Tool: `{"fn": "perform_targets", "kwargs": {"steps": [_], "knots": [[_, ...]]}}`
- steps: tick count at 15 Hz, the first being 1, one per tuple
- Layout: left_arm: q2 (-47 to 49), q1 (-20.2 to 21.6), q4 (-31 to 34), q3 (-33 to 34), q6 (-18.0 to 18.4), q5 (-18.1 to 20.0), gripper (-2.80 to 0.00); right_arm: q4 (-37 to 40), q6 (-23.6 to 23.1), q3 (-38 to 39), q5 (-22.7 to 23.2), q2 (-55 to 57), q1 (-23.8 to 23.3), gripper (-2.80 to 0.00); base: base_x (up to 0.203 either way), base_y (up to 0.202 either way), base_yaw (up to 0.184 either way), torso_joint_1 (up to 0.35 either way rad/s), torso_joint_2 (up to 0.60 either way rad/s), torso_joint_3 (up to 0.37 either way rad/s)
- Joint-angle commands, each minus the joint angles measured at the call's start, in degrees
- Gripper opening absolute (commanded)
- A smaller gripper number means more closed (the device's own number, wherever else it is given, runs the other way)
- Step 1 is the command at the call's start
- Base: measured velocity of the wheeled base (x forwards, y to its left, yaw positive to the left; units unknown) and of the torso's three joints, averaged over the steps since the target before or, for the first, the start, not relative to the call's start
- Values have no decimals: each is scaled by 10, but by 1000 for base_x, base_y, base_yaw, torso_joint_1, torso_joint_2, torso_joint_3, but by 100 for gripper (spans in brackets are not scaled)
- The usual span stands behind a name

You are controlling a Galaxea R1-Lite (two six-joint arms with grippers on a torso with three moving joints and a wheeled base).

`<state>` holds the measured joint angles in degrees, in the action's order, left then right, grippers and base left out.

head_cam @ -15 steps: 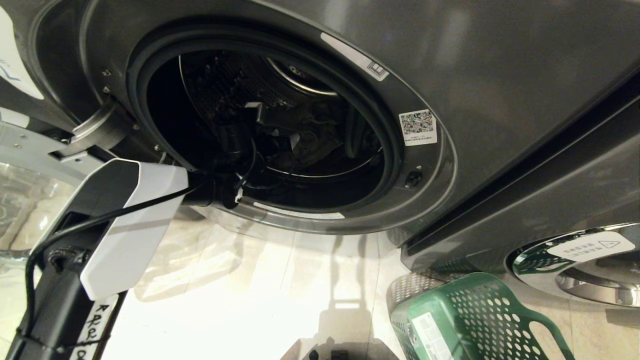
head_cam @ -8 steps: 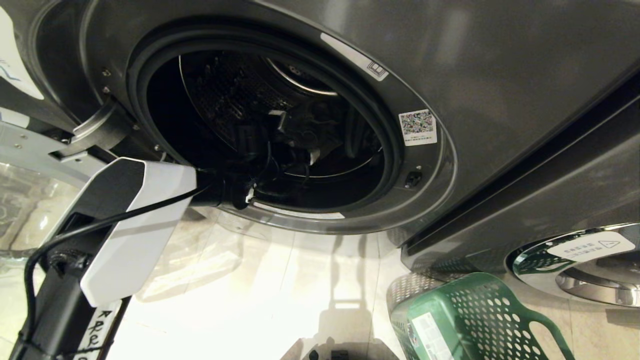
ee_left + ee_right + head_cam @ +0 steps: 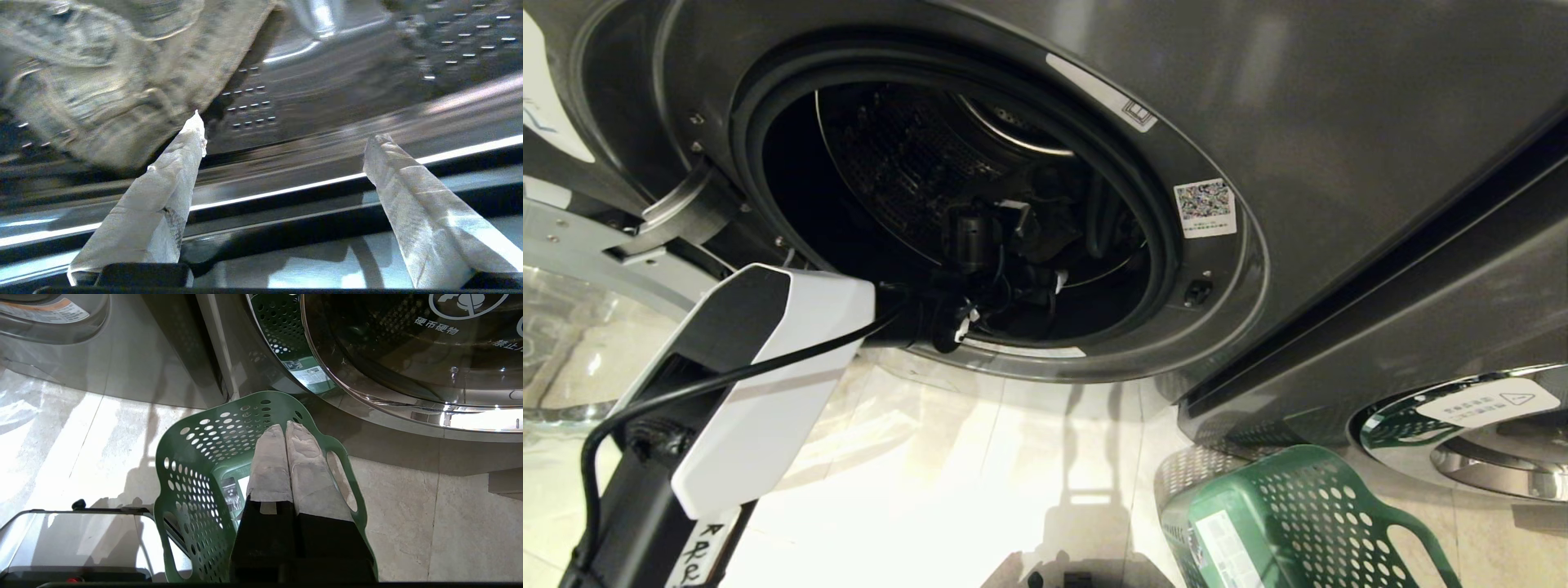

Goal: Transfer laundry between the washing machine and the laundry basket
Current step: Pick a cloth and place it into the basket

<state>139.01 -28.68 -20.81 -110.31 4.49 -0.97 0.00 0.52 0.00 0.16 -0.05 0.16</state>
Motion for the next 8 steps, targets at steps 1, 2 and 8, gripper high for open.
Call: {"fn": "perform_targets", "kwargs": {"steps": [1,2,8], "knots": [[-2,-2,-1,0,1,-5,0,0,0,0,0,0,0,-280,0,0,0,0,0,0],[-5,0,-2,0,1,-22,0,0,0,0,0,0,0,-280,0,0,0,0,0,0],[-18,16,-1,0,1,-45,0,0,0,0,0,0,0,-280,0,0,0,0,0,0]]}}
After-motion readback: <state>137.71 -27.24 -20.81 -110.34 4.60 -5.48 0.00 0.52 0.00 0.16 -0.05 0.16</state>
